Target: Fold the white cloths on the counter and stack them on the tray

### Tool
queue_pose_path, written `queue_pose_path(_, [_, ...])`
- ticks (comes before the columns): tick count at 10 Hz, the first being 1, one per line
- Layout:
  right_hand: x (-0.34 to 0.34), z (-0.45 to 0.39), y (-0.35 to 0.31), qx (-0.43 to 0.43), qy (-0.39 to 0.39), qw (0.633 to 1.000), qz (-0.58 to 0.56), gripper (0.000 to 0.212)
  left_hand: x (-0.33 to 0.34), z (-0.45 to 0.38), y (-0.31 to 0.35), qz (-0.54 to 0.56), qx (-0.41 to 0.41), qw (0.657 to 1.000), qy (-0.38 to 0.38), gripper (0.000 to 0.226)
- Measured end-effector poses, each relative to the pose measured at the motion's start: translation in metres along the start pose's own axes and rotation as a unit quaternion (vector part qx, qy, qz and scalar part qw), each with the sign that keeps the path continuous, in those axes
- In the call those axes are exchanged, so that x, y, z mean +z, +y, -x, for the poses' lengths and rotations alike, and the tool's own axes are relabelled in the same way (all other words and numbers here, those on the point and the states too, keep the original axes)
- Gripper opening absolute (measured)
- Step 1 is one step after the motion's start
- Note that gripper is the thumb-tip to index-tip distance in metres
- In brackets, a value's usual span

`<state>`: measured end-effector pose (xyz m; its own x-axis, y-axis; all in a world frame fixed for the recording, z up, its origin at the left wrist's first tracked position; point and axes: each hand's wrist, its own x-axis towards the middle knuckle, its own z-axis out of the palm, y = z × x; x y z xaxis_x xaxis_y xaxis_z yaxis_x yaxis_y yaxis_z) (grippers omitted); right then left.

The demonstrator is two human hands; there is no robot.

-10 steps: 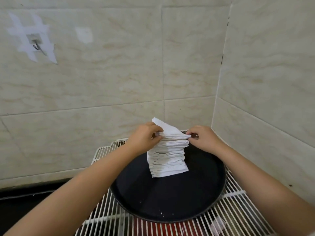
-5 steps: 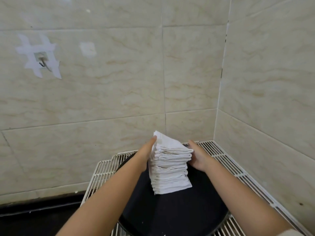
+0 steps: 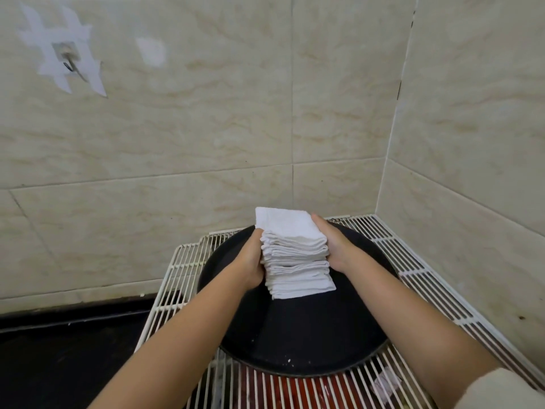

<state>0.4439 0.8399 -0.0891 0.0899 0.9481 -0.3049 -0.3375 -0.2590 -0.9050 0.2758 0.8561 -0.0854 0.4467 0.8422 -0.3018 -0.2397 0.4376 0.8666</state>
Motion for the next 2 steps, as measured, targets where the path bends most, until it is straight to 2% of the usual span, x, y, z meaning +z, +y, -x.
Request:
queue_pose_path(1, [-0.005,0.004,0.002,-0.013,0.006,1.0,0.002,0.043,0.005,-0.003,0.006,-0.049,-0.001,0.999,0.009,0.054])
queue_pose_path(2, [0.0,0.021,-0.009,-0.035,0.039,0.999,-0.003,0.036,0.009,0.013,0.012,-0.078,-0.003,0.997,-0.015,0.063])
